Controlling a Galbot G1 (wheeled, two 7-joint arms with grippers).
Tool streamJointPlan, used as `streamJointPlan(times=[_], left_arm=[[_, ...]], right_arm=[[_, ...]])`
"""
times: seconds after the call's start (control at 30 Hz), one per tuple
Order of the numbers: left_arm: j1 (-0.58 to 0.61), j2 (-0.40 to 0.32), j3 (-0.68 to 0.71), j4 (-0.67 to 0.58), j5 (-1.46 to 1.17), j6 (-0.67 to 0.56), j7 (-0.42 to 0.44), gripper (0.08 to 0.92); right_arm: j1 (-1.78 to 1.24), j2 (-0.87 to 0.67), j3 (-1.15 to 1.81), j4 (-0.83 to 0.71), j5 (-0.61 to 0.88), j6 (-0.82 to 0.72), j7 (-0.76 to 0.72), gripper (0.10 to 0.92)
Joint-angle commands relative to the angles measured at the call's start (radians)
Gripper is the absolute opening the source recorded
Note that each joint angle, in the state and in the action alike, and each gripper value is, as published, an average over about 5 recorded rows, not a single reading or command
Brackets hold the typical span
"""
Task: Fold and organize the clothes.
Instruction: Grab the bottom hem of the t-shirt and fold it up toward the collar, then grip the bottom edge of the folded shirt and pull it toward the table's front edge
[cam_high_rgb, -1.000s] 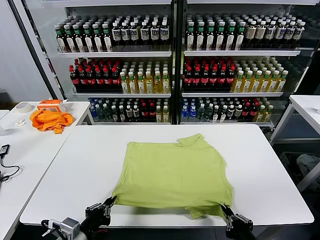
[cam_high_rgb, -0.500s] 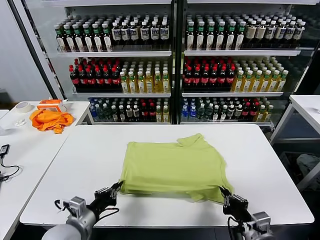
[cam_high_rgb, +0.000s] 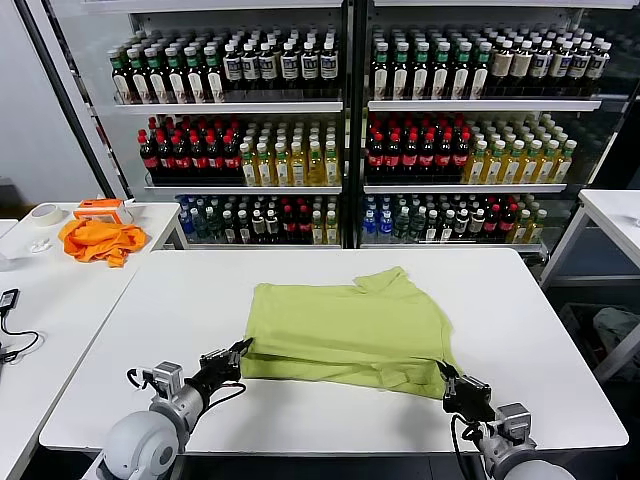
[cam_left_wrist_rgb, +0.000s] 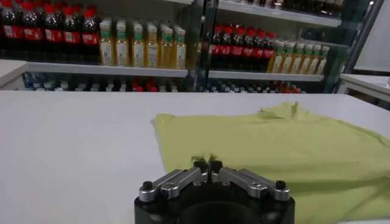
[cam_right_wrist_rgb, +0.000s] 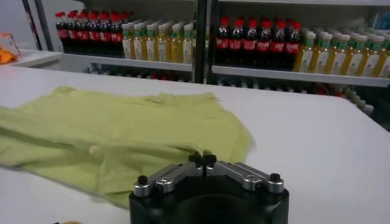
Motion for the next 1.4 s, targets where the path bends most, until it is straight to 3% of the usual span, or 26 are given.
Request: streamJointPlan(times=[0.03, 0.5, 0.6, 0.9, 1.23, 1.4], left_arm=[[-0.073, 0.0, 0.024, 0.065, -0.012, -0.003, 0.009, 0.082], [-0.139, -0.014, 0.105, 0.185, 0.065, -0.042, 0.038, 0.082], [-0.159, -0.022, 0.111, 0.205, 0.077, -0.036, 0.033, 0.09], [-0.145, -0.018, 0.072, 0.191, 0.083, -0.01, 0.021, 0.32], [-0.014, -0.015, 0.021, 0.008, 0.072, 0.019, 0.014, 0.597], [0.009, -0.025, 0.05, 0.0, 0.134, 0.068, -0.04, 0.742]], right_arm=[[0.027, 0.001, -0.013, -0.025, 0.0, -0.005, 0.0, 0.105], [0.063, 0.022, -0.036, -0.075, -0.024, -0.008, -0.014, 0.11], [0.078, 0.03, -0.037, -0.09, -0.022, -0.005, -0.013, 0.159], [0.057, 0.061, -0.003, -0.075, -0.016, -0.008, 0.014, 0.418], [-0.001, 0.051, 0.052, -0.026, 0.009, -0.018, 0.01, 0.704], [-0.003, 0.057, 0.042, -0.053, 0.009, -0.033, 0.023, 0.803]])
